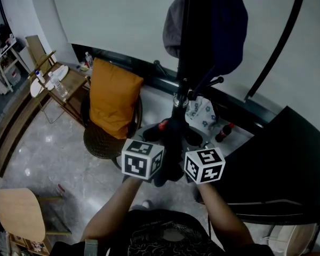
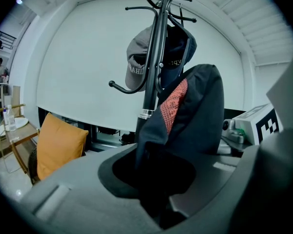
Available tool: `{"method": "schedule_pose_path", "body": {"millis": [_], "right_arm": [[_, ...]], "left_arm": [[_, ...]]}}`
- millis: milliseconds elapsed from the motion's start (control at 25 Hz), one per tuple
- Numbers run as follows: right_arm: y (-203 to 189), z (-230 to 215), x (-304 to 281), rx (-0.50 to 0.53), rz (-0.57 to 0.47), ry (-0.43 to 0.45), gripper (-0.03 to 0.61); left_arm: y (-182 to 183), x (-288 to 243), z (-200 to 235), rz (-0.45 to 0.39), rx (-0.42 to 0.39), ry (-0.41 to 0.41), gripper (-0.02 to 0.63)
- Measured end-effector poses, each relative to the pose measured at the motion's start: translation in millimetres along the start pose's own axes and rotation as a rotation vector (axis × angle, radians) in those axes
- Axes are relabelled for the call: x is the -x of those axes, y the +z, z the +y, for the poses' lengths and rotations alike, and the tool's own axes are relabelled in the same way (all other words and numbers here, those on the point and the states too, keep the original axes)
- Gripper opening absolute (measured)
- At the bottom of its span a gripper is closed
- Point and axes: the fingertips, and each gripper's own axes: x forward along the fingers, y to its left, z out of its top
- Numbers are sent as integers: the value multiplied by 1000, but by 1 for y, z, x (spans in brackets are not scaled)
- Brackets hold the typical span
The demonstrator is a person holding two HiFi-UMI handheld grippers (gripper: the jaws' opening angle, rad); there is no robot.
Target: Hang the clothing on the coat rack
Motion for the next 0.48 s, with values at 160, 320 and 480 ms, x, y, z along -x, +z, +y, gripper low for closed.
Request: {"method": "schedule_pose_path", "body": {"millis": [160, 320, 480], "right_arm": [[-1, 1, 1, 8, 8, 10, 46], [-2, 1, 3, 11, 12, 19, 54], [-4, 3, 5, 13, 20, 35, 57]], "left_arm": [[-2, 1, 0, 4, -9, 23, 40], [-5, 2, -1, 12, -17, 40, 49], [-7, 5, -2, 15, -14, 66, 55]]}}
